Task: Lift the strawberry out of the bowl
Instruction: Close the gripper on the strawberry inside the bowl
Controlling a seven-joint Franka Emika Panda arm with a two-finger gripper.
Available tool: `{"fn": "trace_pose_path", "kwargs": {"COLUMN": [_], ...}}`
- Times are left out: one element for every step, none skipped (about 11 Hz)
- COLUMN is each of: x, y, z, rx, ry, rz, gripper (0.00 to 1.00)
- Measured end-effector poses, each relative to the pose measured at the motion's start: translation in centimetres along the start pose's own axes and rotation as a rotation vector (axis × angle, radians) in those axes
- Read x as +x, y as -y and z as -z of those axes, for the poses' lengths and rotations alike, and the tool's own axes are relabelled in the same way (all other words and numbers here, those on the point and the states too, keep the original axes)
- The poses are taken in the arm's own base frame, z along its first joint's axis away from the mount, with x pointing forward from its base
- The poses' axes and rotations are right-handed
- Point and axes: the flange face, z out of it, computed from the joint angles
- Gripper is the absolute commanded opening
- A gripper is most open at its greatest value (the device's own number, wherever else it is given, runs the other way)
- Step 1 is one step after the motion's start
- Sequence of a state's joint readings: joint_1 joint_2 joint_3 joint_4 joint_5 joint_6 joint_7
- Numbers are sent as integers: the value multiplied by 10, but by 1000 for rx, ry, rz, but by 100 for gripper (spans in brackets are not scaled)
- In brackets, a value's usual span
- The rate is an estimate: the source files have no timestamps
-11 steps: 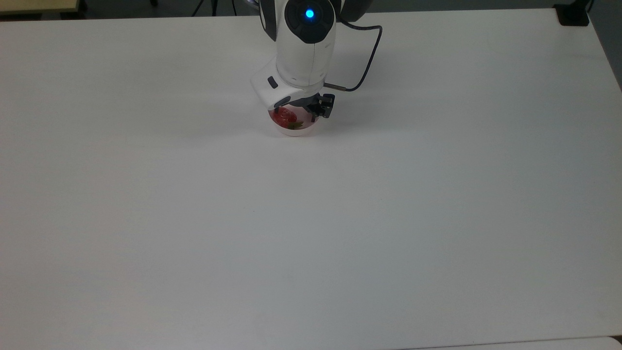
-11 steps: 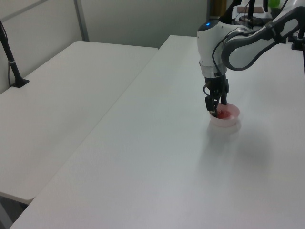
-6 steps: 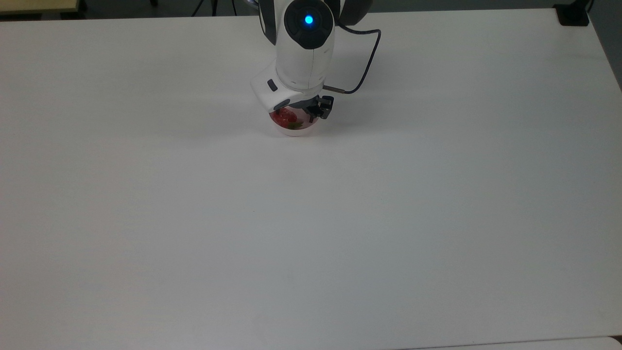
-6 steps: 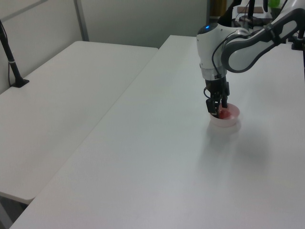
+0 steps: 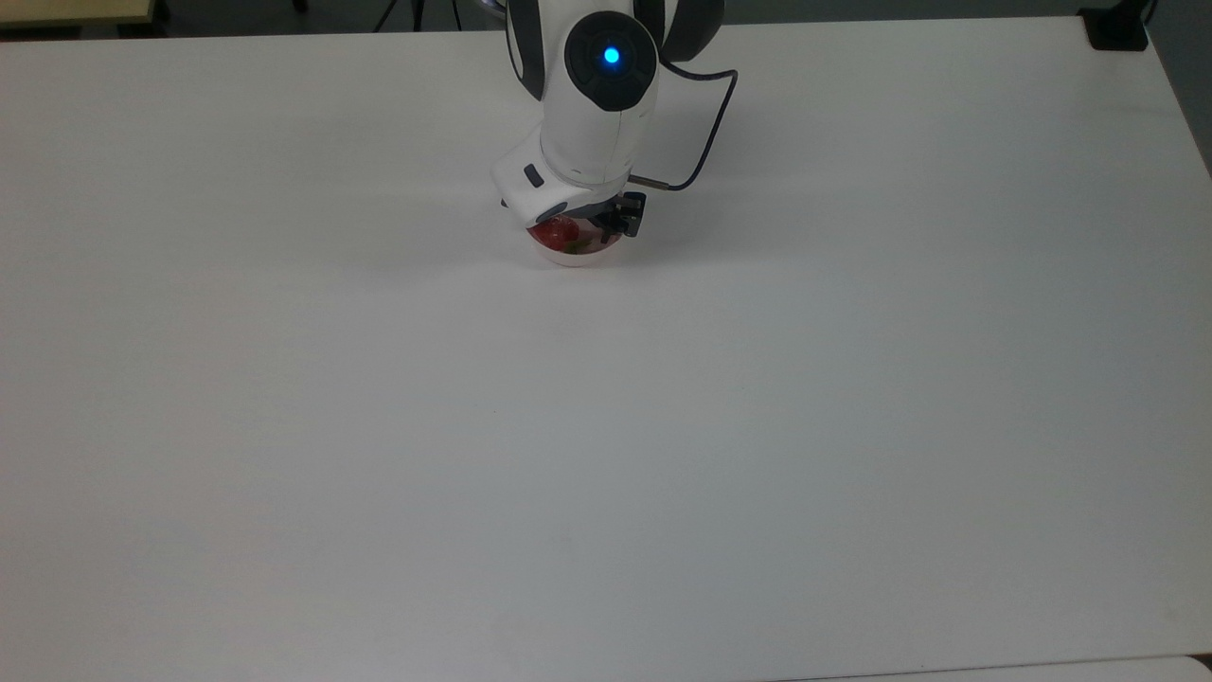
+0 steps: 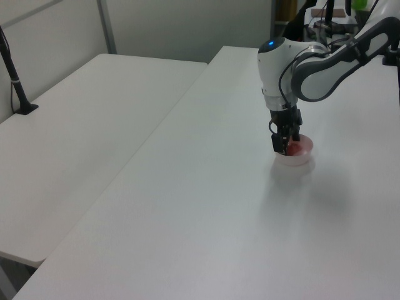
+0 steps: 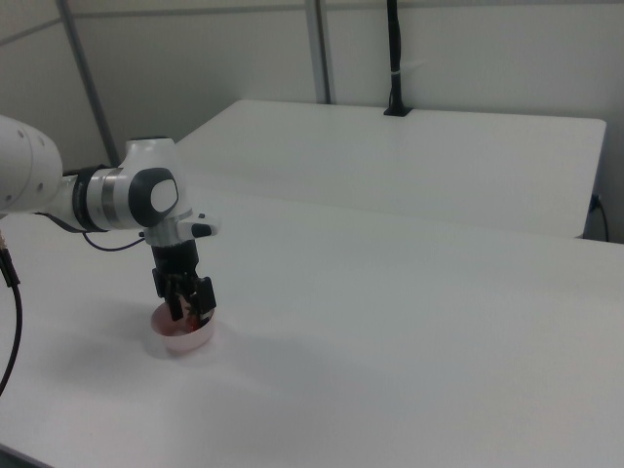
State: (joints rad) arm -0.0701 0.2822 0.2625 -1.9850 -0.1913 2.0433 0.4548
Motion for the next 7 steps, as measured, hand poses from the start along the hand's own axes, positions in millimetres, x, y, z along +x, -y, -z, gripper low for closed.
{"fn": "trace_pose_path", "kwargs": {"x": [0, 0, 0, 0, 0, 0, 0], "y": [1, 3, 4, 4, 4, 4, 3], "z": [-3, -6, -5, -5, -5, -3, 2], "rx": [-4, -2, -1, -2, -2, -1, 0], "ry": [-3, -8, -11, -11, -11, -15, -24], "rz": [0, 2, 1, 0, 0, -1, -2], "gripper": [43, 43, 43, 43, 43, 43, 43]}}
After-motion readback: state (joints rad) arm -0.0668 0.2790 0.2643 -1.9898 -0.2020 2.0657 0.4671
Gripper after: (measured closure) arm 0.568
